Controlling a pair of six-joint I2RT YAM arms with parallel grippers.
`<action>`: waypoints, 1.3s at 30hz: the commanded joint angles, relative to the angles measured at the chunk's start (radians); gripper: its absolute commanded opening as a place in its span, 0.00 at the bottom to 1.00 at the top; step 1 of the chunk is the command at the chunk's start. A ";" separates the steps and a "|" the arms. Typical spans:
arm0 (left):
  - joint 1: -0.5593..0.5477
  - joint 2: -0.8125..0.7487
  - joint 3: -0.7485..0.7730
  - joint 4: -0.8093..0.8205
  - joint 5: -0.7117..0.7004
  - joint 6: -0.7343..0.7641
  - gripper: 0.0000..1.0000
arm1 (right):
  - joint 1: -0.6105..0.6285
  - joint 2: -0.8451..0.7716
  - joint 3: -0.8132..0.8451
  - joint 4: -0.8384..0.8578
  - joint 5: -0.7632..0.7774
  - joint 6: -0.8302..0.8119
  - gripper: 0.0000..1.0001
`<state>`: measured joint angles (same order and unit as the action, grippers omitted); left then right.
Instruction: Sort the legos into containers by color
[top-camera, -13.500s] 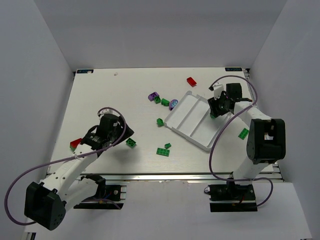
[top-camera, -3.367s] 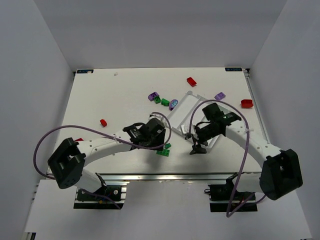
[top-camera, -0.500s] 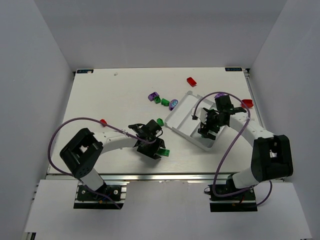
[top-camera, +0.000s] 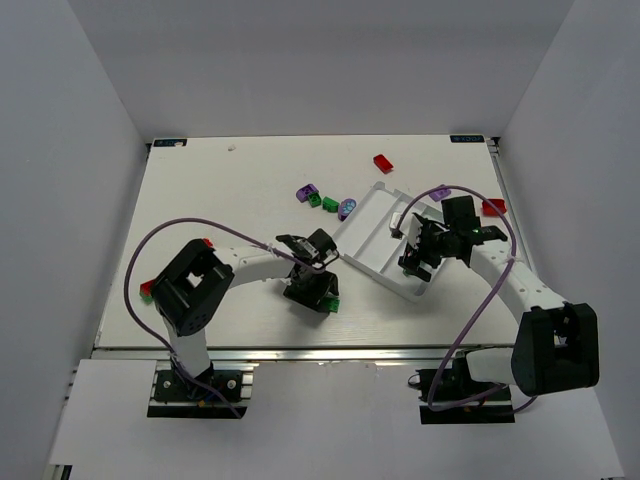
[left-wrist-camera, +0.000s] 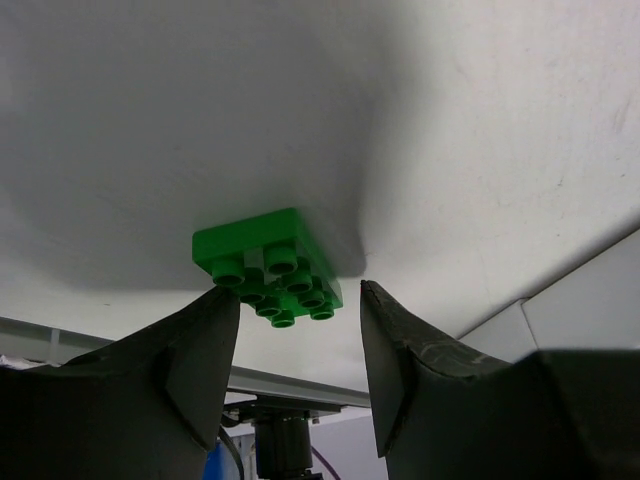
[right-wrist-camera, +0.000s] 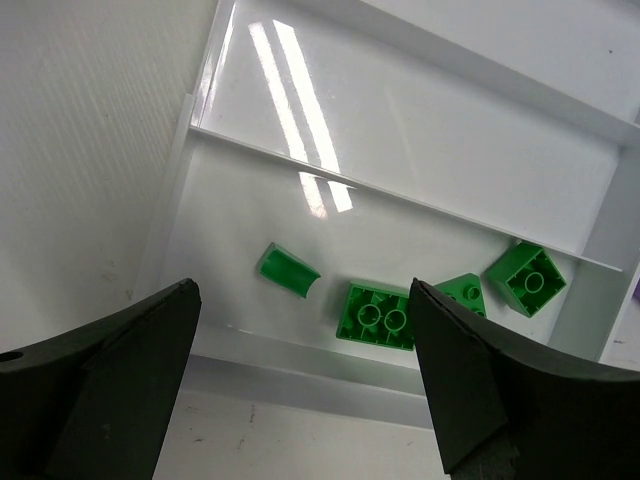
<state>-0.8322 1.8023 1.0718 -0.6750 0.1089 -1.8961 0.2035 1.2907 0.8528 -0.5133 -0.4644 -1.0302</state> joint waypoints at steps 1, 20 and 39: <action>0.016 0.040 0.042 -0.077 0.012 0.049 0.61 | -0.013 -0.021 -0.014 0.019 -0.045 0.019 0.90; 0.033 0.055 0.207 -0.230 -0.054 0.263 0.10 | -0.052 -0.027 0.046 0.021 -0.121 0.076 0.89; -0.018 0.058 0.481 0.162 0.077 1.045 0.00 | -0.203 0.010 0.226 0.338 -0.037 0.585 0.89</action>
<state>-0.8433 1.8965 1.5547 -0.6807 0.0837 -1.0100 0.0196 1.2915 1.0245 -0.3054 -0.5884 -0.6201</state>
